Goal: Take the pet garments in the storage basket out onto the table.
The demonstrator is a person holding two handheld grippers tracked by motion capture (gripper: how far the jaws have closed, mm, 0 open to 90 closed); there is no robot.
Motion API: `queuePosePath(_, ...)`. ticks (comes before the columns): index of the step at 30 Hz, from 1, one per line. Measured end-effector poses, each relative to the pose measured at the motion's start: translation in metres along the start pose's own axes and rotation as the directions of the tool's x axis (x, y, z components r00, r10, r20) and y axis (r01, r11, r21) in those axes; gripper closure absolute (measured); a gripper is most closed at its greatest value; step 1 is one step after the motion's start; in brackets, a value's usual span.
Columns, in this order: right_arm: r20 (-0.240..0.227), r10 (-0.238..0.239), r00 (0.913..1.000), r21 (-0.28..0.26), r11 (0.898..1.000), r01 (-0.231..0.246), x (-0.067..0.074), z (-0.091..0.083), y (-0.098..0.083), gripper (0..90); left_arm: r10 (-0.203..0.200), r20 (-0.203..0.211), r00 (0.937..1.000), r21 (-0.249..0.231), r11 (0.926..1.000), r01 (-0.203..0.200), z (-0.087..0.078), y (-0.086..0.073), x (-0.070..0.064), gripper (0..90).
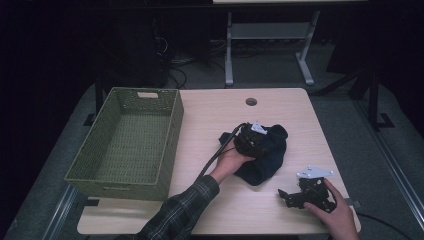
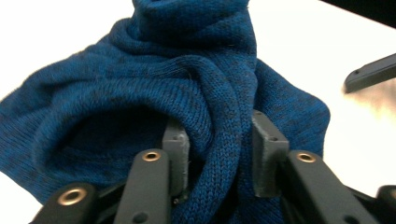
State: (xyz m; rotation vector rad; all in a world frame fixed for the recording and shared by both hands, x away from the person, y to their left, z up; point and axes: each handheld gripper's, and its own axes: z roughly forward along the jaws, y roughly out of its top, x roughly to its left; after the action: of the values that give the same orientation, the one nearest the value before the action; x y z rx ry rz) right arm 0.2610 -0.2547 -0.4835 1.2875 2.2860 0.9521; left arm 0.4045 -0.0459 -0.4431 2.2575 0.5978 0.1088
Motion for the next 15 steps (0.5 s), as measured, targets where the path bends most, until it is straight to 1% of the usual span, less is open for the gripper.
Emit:
queuePosePath(2, -0.001, 0.004, 1.0000, 0.002, 1.000, -0.004, 0.000, 0.000, 0.000, 0.0, -0.012, -0.007, 0.9999, -0.003, 0.9999, 0.012, 0.001, 0.000, 0.000, 55.1)
queuePosePath(4, 0.000, -0.002, 1.0000, -0.001, 1.000, 0.002, 0.000, 0.000, 0.000, 0.0, -0.019, -0.006, 0.9998, -0.020, 0.9996, 0.019, 0.000, 0.001, 0.000, 47.2)
queuePosePath(5, 0.000, -0.003, 1.0000, -0.001, 1.000, 0.003, 0.000, 0.000, 0.000, 0.0, -0.008, -0.009, 0.9999, -0.017, 0.9998, 0.008, -0.002, 0.002, 0.001, 44.2)
queuePosePath(6, -0.001, 0.000, 1.0000, 0.001, 1.000, 0.000, 0.000, 0.000, 0.000, 0.0, -0.007, -0.008, 0.9999, -0.026, 0.9996, 0.007, -0.004, 0.002, 0.001, 41.1)
queuePosePath(7, -0.001, 0.000, 1.0000, 0.001, 1.000, 0.000, 0.000, 0.000, 0.000, 0.0, -0.013, -0.003, 0.9999, -0.034, 0.9993, 0.013, -0.005, 0.003, 0.001, 37.7)
queuePosePath(8, -0.001, 0.003, 1.0000, 0.000, 1.000, -0.003, 0.000, 0.000, 0.000, 0.0, -0.016, 0.003, 0.9999, -0.033, 0.9993, 0.016, -0.007, 0.003, 0.002, 33.5)
queuePosePath(11, -0.002, 0.004, 1.0000, -0.003, 1.000, -0.004, 0.000, 0.000, 0.000, 0.0, -0.016, -0.003, 0.9999, -0.041, 0.9991, 0.016, -0.012, 0.004, 0.004, 21.4)
queuePosePath(13, -0.002, 0.005, 1.0000, -0.002, 1.000, -0.005, 0.000, 0.000, 0.000, 0.0, -0.015, -0.002, 0.9999, -0.041, 0.9990, 0.015, -0.017, 0.004, 0.006, 16.6)
queuePosePath(15, -0.002, 0.005, 1.0000, -0.002, 1.000, -0.005, 0.000, 0.000, 0.000, 0.0, -0.016, -0.008, 0.9998, -0.050, 0.9986, 0.016, -0.021, 0.004, 0.007, 14.8)
